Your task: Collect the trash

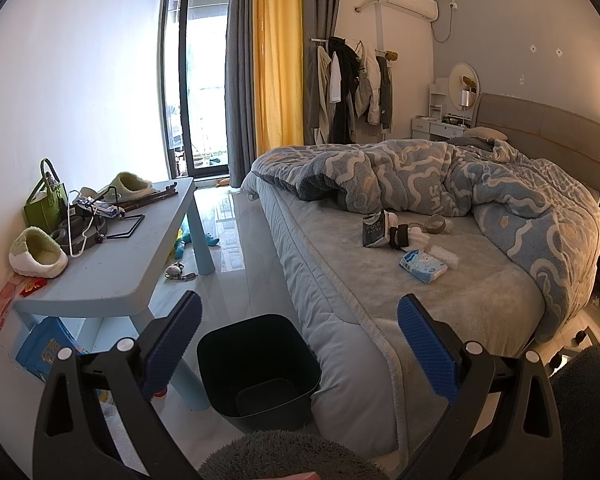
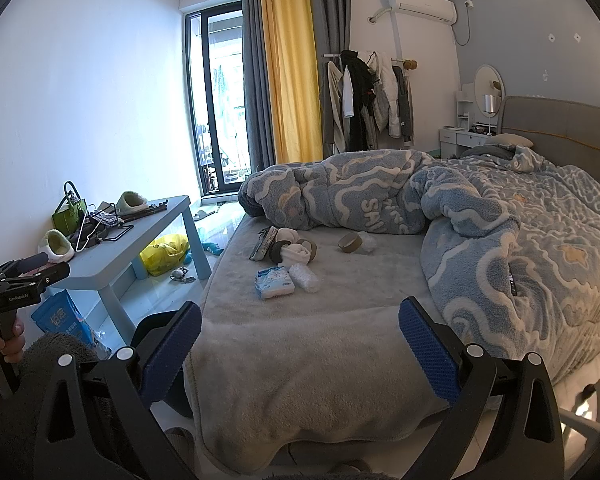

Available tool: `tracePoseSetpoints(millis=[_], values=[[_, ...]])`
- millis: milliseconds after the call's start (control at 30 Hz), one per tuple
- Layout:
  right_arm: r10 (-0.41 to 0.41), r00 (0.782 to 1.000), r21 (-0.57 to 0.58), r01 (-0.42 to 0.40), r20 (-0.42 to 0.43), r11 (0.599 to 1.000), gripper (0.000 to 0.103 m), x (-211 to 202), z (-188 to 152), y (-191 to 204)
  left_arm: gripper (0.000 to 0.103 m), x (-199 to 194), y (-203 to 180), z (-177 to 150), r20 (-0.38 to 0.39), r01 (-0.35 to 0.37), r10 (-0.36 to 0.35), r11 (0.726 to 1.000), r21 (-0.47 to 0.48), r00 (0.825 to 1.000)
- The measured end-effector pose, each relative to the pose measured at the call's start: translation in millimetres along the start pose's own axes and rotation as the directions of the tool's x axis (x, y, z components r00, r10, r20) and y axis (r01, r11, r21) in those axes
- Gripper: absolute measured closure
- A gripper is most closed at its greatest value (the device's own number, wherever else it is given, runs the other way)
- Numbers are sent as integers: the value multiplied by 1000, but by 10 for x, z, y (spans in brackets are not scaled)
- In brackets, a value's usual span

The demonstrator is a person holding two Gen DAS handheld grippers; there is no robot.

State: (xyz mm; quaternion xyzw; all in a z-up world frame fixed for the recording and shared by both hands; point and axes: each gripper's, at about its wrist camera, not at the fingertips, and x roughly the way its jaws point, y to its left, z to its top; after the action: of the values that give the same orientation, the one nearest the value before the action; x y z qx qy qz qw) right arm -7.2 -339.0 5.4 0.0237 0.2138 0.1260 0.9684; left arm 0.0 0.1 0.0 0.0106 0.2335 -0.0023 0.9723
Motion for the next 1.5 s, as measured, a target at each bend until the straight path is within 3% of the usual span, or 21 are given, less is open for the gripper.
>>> tracePoseSetpoints(millis=[1267, 1500], values=[[-2, 1000, -3, 2, -3, 1000, 3, 15, 1, 4, 3, 1, -3, 0, -2, -1, 1, 1000, 3, 1000], [13, 1000, 20, -13, 7, 1000, 3, -53, 17, -22, 3, -2, 70, 29, -37, 9, -10, 1000, -22, 999]])
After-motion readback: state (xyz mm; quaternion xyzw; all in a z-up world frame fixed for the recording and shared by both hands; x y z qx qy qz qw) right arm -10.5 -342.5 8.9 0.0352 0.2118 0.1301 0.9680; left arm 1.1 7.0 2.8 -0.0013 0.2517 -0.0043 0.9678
